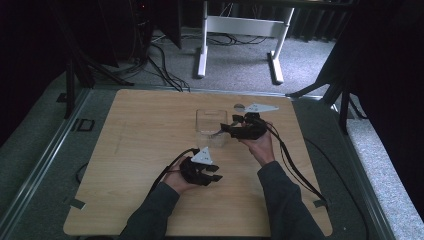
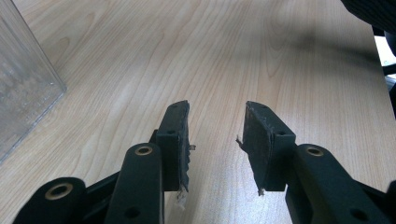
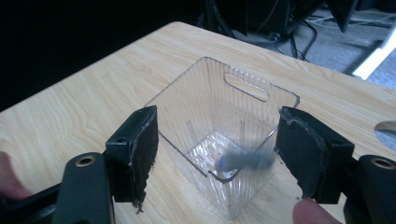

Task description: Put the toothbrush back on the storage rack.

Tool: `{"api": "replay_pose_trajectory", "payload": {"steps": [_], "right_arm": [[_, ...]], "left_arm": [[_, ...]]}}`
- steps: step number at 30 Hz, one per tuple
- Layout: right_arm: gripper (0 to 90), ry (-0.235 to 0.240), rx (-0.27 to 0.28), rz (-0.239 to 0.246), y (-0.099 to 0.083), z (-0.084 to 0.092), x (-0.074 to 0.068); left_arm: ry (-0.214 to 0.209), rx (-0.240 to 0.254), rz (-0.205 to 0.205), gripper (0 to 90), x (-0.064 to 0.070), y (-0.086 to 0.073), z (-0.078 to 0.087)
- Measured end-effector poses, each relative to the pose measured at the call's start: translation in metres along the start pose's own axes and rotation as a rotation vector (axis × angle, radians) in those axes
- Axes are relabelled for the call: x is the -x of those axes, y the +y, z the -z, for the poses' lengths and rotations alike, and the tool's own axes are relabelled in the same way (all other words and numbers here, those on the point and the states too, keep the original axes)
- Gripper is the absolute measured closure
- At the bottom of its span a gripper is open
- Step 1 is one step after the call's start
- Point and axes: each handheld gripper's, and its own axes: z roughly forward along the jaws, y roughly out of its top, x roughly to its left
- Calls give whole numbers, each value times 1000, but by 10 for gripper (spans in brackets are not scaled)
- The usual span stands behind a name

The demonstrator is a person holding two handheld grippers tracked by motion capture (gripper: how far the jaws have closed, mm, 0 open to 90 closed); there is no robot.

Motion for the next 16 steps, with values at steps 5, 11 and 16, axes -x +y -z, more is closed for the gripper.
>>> {"api": "replay_pose_trajectory", "payload": {"steps": [5, 11, 16], "right_arm": [[256, -21, 38, -15, 0, 10, 4], [258, -27, 60, -35, -1, 21, 10], [260, -34, 47, -30, 0, 22, 13]], "left_arm": [[1, 1, 1, 607, 0, 0, 0], [0, 1, 3, 604, 0, 0, -1], [14, 2, 12, 602, -3, -1, 1]]}}
